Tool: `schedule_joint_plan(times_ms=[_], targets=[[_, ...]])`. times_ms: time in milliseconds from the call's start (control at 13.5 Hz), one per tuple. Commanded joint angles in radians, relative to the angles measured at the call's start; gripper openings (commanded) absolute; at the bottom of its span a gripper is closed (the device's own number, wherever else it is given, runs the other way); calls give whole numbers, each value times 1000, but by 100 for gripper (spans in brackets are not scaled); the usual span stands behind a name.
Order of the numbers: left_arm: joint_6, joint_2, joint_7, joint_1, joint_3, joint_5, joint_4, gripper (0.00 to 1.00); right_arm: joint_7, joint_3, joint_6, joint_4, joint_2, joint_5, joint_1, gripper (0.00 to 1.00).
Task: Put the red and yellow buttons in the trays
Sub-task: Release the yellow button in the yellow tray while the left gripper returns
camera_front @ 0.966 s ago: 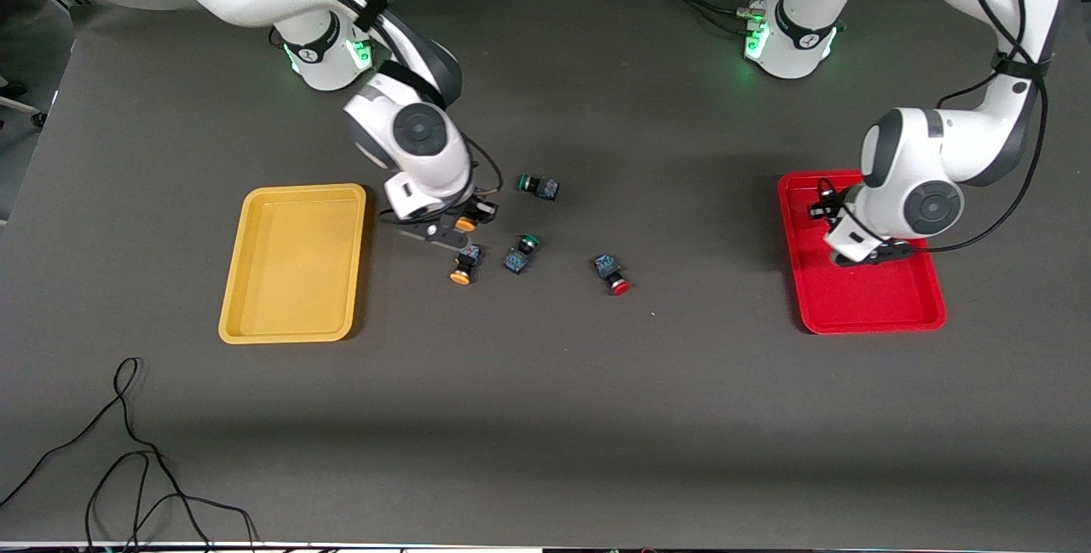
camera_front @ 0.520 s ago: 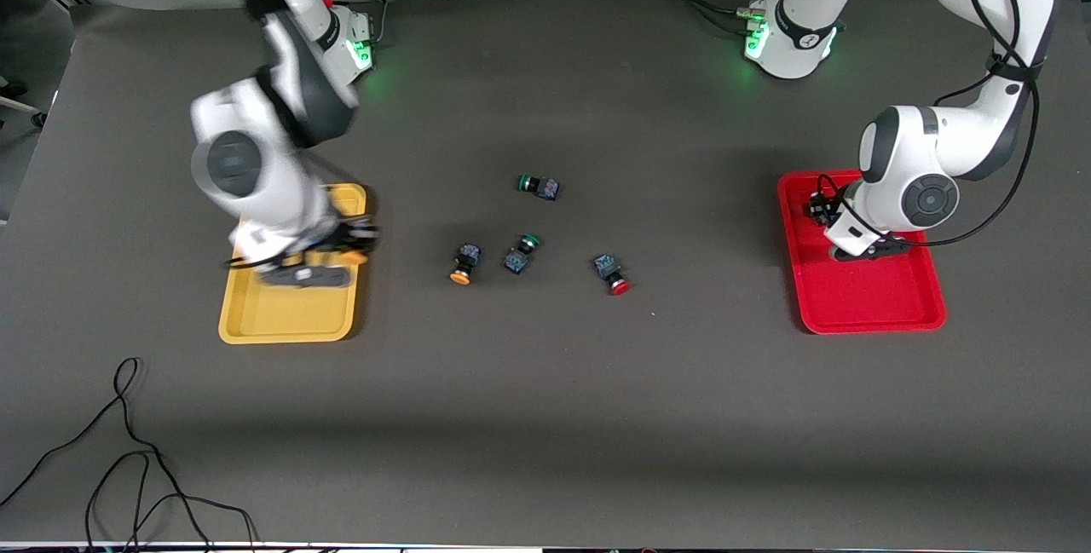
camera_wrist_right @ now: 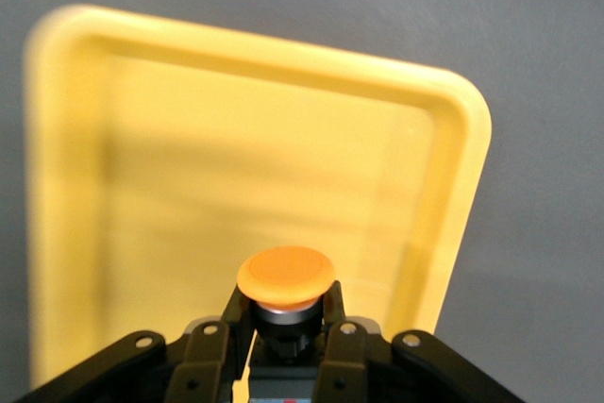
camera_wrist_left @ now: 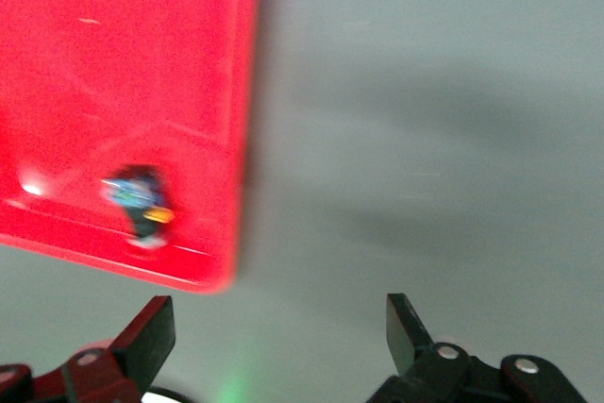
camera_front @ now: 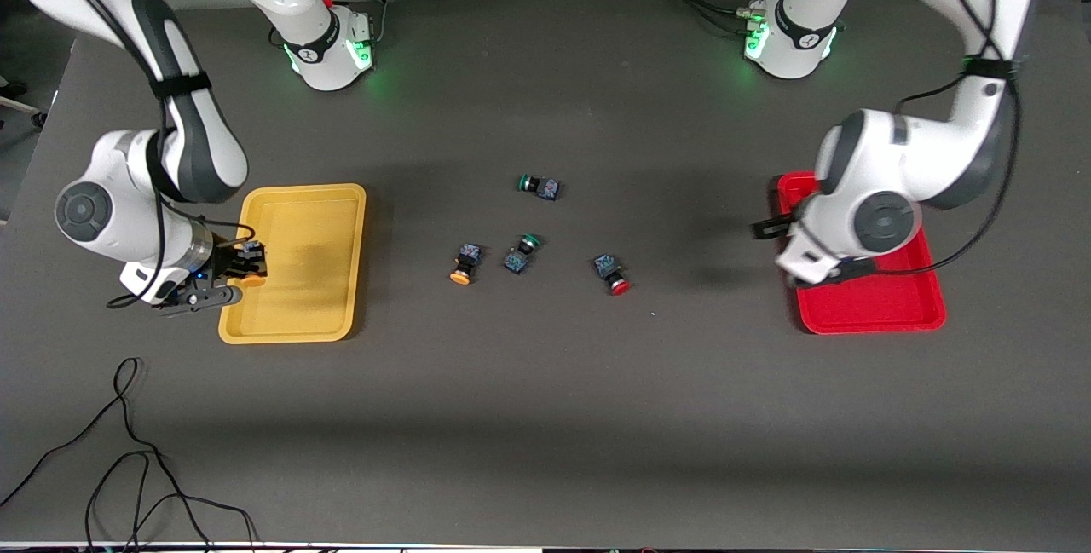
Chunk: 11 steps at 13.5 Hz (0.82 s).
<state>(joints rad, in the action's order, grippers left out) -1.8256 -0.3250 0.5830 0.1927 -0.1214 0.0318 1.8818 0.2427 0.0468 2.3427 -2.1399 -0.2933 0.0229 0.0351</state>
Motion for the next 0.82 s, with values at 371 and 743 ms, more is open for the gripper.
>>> schedule_joint_plan(times_ms=[371, 743], targets=[[-44, -476, 584, 300, 12, 132, -587, 100, 21, 18, -44, 75, -98, -70, -8, 100], [-262, -488, 578, 329, 12, 165, -439, 100, -259, -102, -293, 221, -24, -67, -26, 100]])
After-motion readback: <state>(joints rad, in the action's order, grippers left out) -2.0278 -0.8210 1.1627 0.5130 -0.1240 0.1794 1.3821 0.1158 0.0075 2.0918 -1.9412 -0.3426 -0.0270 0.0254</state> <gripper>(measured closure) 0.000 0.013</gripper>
